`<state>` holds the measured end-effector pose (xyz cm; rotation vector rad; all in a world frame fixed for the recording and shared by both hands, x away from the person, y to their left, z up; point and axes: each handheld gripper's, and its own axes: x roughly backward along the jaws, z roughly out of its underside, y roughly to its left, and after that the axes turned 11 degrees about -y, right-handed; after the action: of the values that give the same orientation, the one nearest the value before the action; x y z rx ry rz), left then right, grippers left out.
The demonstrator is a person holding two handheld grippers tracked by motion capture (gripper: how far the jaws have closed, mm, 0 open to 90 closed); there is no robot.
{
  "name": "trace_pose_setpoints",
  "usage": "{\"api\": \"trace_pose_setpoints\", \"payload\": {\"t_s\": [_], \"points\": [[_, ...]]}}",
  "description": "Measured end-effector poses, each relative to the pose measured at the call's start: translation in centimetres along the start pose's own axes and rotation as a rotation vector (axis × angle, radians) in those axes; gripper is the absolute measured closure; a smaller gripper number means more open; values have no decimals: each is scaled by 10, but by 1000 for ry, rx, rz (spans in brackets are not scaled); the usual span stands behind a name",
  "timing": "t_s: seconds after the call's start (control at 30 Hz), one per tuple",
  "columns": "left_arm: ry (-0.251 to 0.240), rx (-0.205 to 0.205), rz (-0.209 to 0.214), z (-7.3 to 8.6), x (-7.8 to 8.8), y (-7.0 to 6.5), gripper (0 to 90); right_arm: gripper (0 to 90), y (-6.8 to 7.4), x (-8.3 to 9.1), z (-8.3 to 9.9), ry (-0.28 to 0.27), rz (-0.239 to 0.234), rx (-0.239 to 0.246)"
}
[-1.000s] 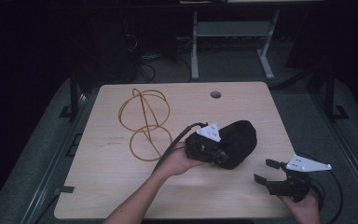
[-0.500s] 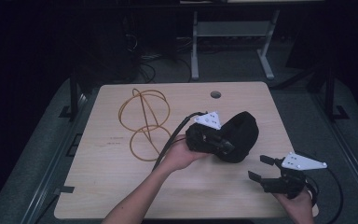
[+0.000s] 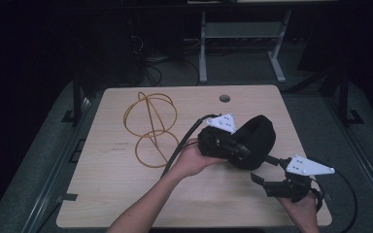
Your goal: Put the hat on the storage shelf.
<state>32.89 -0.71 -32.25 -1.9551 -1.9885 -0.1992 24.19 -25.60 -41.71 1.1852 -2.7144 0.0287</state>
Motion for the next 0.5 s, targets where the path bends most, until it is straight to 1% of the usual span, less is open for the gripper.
{"api": "trace_pose_setpoints", "payload": {"t_s": [0.1,0.17,0.2,0.27,0.4,0.5], "points": [[-2,-5,11,-3,-3,-3,823,225,1,-4,-1,-1,14,20],[-2,-10,18,-5,-4,-5,823,270,1,-5,-1,-3,25,37],[-6,-9,23,-6,-4,-5,823,305,1,-5,-1,-6,30,54],[-11,-5,32,-8,-5,-6,823,385,2,-4,-2,-18,33,68],[-11,-9,37,-10,-5,-7,824,562,0,-3,-3,-45,20,75],[-6,-12,39,-10,-5,-7,824,713,0,-2,-4,-59,10,80]]}}
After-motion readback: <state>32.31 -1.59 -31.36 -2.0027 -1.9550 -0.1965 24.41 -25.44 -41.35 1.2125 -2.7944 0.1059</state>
